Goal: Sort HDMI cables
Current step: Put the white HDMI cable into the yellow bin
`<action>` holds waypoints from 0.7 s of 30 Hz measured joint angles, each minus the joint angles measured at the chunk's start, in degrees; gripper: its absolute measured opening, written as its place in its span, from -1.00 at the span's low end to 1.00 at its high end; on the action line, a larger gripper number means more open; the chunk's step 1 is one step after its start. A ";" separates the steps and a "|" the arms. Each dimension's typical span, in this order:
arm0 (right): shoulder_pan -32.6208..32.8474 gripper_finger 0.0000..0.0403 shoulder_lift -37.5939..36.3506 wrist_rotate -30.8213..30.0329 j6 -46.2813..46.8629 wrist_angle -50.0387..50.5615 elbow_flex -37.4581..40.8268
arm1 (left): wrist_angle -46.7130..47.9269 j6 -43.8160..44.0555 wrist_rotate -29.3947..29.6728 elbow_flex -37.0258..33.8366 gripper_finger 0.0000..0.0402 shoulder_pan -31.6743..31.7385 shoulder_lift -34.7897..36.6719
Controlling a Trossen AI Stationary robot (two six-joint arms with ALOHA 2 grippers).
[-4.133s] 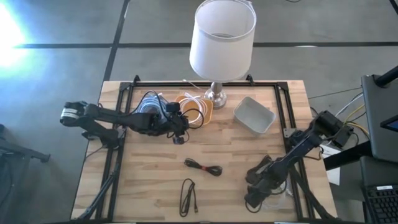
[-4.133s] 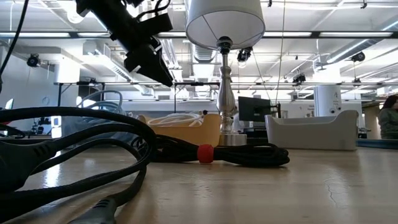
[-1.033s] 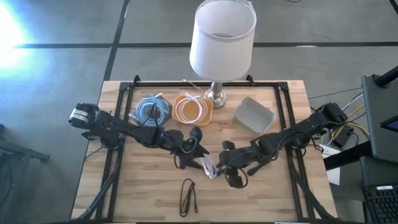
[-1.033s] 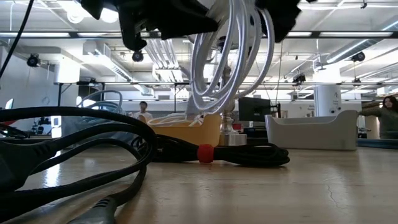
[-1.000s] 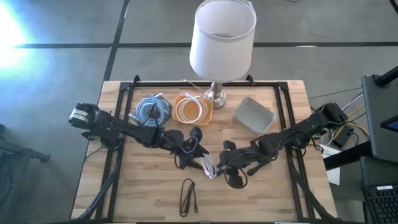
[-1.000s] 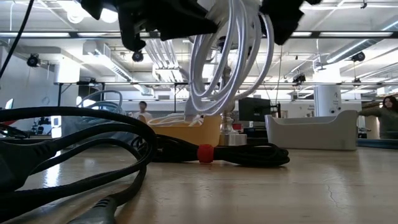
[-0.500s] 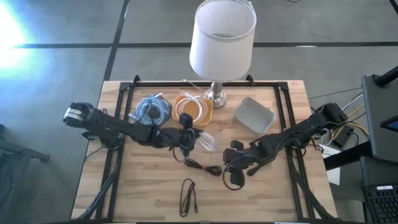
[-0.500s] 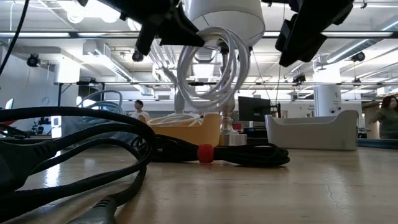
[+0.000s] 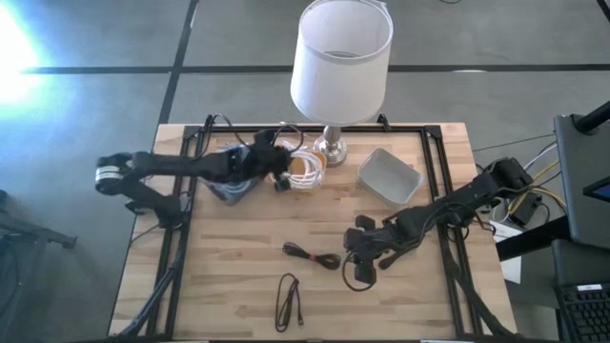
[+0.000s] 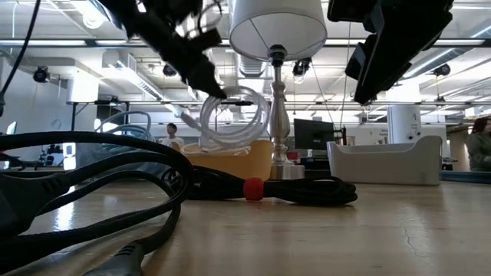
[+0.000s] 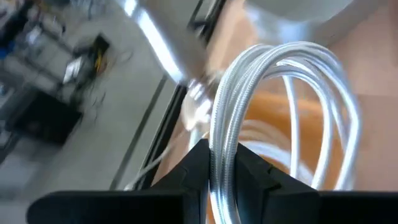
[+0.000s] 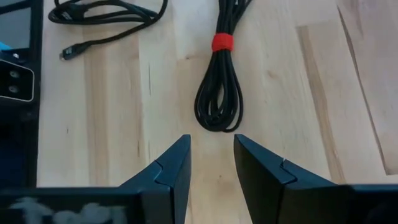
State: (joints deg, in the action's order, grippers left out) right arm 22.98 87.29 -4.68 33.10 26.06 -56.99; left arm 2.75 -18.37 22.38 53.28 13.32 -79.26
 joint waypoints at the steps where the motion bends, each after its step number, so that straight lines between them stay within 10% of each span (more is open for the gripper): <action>1: 0.00 -0.41 0.00 0.01 0.00 -0.15 0.05 | -0.32 0.03 0.31 -0.02 -0.73 1.33 -0.72; 21: 0.00 -0.46 0.00 0.06 -0.04 -1.57 0.13 | -8.44 0.01 2.18 -0.04 -0.73 5.92 -8.81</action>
State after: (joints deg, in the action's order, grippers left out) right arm 22.98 87.29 -4.62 33.06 24.49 -56.86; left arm -5.69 -18.35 24.56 53.23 19.25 -88.07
